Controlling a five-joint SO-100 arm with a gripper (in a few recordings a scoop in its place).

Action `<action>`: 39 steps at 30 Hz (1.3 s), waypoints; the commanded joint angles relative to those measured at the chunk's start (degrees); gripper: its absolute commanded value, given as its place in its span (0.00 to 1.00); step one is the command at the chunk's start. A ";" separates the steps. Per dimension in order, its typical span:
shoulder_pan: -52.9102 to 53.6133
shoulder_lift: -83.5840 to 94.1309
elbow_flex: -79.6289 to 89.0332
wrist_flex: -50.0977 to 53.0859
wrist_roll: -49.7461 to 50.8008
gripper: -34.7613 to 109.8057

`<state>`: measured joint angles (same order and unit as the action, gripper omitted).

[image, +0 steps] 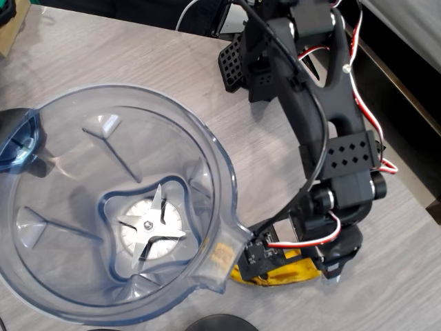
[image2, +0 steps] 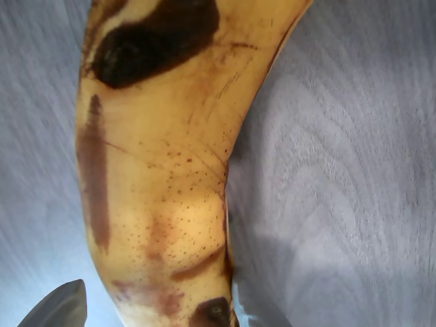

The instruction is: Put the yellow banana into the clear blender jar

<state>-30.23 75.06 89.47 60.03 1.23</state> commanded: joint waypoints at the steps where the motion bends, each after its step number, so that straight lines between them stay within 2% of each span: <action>1: -0.70 -0.18 -1.49 -1.14 -0.35 0.42; 17: -1.23 -3.69 -1.49 -2.46 -0.35 0.42; 24: -1.23 -2.81 -1.49 -1.85 -0.35 0.31; 39: -1.76 5.80 -1.49 1.49 0.88 0.31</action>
<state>-31.55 74.53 89.47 60.73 1.32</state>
